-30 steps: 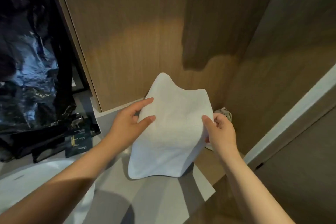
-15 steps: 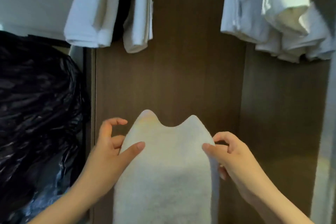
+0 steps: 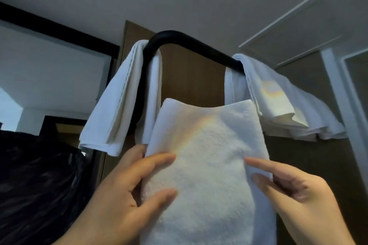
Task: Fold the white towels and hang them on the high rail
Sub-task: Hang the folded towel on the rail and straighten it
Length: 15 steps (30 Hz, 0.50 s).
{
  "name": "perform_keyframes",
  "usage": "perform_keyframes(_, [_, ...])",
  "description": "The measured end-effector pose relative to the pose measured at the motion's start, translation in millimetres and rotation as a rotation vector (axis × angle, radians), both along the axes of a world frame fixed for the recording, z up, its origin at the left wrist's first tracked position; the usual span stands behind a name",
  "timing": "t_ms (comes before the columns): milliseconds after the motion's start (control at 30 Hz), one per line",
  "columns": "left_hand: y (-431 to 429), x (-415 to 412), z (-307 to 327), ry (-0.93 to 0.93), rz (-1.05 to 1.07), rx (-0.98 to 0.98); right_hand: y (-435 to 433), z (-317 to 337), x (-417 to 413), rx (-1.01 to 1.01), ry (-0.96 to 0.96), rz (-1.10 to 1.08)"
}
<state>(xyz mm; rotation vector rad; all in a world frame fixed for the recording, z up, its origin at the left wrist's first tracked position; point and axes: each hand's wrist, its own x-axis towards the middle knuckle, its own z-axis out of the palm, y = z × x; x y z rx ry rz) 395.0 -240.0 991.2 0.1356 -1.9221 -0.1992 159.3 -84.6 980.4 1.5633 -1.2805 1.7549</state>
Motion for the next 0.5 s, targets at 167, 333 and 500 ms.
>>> perform_keyframes(167, [13, -15, 20, 0.01, 0.007, -0.109, 0, 15, -6, -0.113, -0.047, -0.06])
perform_keyframes(333, [19, -19, 52, 0.038, 0.024, -0.157, 0, 41, -4, -0.197, 0.049, -0.121])
perform_keyframes(500, [26, -20, 70, 0.033, 0.063, -0.197, 2, 62, -4, -0.207, 0.104, -0.16])
